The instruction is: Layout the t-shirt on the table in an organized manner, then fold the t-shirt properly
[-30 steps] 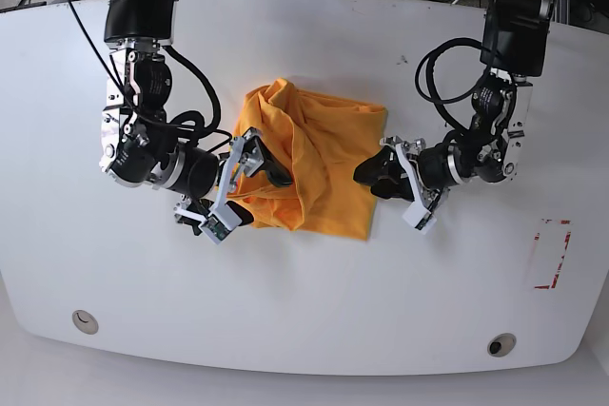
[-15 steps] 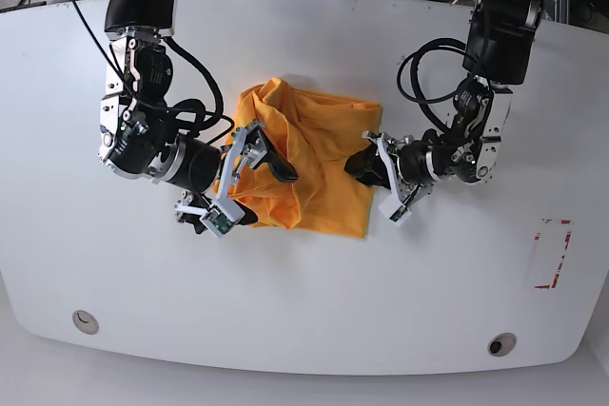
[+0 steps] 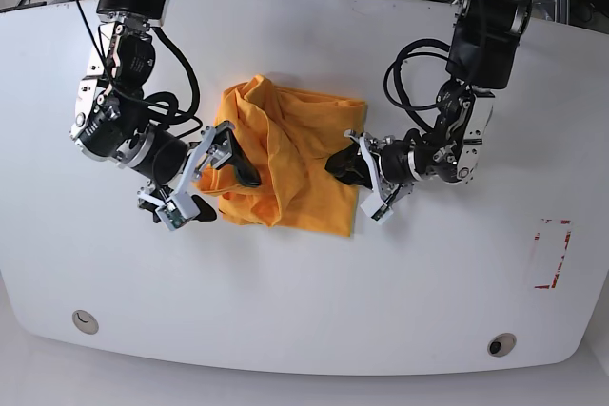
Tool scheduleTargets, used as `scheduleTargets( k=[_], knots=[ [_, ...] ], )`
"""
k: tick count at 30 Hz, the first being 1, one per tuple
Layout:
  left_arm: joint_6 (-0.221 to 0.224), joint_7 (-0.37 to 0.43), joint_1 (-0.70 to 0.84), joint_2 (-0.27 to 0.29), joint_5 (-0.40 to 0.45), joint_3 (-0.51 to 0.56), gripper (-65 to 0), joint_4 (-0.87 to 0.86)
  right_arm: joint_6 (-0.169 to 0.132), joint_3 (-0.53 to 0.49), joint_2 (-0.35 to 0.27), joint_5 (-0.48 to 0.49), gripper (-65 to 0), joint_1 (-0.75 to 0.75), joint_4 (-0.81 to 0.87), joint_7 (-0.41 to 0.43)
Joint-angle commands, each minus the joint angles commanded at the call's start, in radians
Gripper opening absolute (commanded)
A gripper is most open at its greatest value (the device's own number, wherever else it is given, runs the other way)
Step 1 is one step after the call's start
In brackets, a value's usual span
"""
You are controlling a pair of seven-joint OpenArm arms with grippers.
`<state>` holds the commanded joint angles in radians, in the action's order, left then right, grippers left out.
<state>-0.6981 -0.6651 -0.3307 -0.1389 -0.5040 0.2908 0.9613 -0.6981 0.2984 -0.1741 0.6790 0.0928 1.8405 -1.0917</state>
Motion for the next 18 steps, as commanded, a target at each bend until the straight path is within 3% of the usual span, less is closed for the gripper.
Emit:
scheduleTargets(
  k=[8, 18],
  knots=[
    [0.0, 0.0, 0.021, 0.0, 0.0, -0.002, -49.7, 0.002, 0.0, 0.06, 0.021, 0.003, -13.6, -0.018, -0.084, -0.049],
    [0.0, 0.0, 0.021, 0.002, 0.0, -0.002, -49.7, 0.002, 0.0, 0.081, 0.044, 0.002, -13.5, -0.006, -0.17, -0.041]
  ],
)
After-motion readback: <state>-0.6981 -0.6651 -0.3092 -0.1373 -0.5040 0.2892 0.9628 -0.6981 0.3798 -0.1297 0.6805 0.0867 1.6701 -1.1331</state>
